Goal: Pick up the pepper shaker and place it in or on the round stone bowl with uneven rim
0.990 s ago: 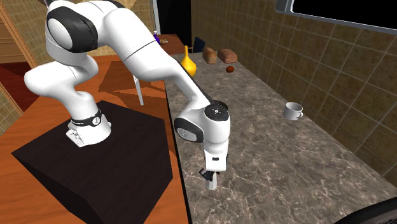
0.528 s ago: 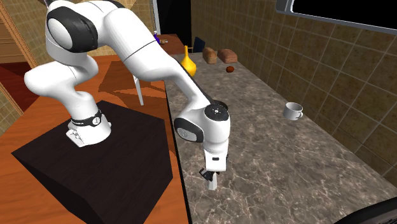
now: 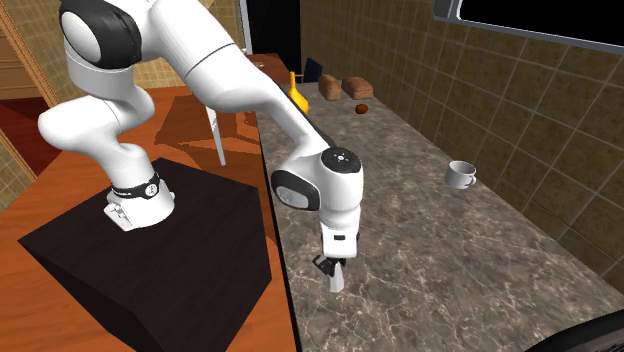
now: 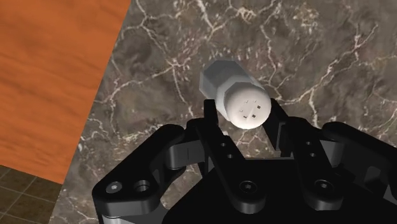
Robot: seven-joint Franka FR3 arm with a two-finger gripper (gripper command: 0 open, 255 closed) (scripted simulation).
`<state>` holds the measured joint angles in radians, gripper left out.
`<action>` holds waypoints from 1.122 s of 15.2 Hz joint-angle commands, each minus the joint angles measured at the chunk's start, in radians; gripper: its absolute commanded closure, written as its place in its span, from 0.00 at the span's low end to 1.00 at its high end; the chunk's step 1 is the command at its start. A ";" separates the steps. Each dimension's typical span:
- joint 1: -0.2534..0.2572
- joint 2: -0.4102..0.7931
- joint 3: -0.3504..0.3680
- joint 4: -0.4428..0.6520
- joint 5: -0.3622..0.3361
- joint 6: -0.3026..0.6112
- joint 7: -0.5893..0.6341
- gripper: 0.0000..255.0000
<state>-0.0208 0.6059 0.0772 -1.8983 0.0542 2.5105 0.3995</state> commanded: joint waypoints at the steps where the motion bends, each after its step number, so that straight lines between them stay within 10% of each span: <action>1: 0.000 -0.020 0.000 0.001 0.000 -0.021 0.002 1.00; 17: -0.004 -0.172 0.004 0.006 0.004 -0.178 0.010 1.00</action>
<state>-0.0243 0.4418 0.0813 -1.8946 0.0575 2.3433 0.4098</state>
